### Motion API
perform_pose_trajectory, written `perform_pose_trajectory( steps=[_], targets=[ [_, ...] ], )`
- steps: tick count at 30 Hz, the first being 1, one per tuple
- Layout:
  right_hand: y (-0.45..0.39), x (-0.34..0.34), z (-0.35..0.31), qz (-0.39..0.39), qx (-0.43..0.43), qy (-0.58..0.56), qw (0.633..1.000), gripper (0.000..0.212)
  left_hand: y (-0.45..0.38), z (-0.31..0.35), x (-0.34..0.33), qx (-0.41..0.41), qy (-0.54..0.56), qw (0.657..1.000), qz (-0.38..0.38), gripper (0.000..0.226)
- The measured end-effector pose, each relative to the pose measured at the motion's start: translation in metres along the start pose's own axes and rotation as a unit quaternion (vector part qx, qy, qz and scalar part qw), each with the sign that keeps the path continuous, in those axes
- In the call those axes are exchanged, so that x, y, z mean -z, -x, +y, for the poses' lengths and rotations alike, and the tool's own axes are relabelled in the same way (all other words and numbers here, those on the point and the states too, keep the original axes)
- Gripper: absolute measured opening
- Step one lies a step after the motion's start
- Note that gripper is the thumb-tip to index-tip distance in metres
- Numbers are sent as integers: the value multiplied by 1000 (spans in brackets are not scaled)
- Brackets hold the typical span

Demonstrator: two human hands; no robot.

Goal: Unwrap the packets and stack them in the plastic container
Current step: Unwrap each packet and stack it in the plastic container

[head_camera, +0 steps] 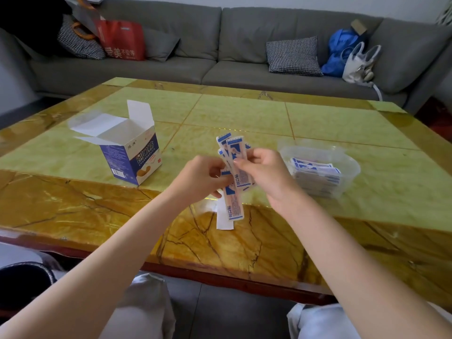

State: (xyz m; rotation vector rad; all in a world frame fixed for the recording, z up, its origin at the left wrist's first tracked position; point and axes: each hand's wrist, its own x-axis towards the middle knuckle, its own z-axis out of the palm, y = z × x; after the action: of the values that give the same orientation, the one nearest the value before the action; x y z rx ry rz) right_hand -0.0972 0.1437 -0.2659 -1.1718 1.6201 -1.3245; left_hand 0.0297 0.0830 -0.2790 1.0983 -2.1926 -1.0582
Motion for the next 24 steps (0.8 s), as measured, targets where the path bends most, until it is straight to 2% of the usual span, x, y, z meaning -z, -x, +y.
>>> perform_pose_trajectory(
  steps=[3,5,7,10,11,13,16,18,22,24],
  targets=[
    [-4,-1,-3,93,71,-47,992,14,-1,-3,-4,14,0,1000,-13,11],
    [-6,6,-11,123,130,-99,979,16,-2,-6,-2,30,5,1000,2,7],
    [-7,13,-15,103,149,-103,978,18,-3,-9,4,58,42,996,49,6],
    [-5,13,-11,13,59,-40,997,27,-4,-8,13,96,150,976,124,7],
    [-4,11,-8,-12,32,-16,999,24,-4,-7,14,103,178,969,138,8],
    [-4,7,-2,-43,9,11,999,13,-3,-2,12,109,223,958,143,10],
    [-2,2,3,-79,-31,20,996,14,-2,3,8,96,269,950,127,8],
    [-2,-1,5,-83,-37,19,996,13,-1,3,5,86,252,955,131,17],
    [-3,5,2,-19,-8,50,999,20,-2,0,13,55,187,968,156,8],
    [-5,14,0,19,-2,60,998,23,0,-8,24,0,69,976,208,4]
  ],
)
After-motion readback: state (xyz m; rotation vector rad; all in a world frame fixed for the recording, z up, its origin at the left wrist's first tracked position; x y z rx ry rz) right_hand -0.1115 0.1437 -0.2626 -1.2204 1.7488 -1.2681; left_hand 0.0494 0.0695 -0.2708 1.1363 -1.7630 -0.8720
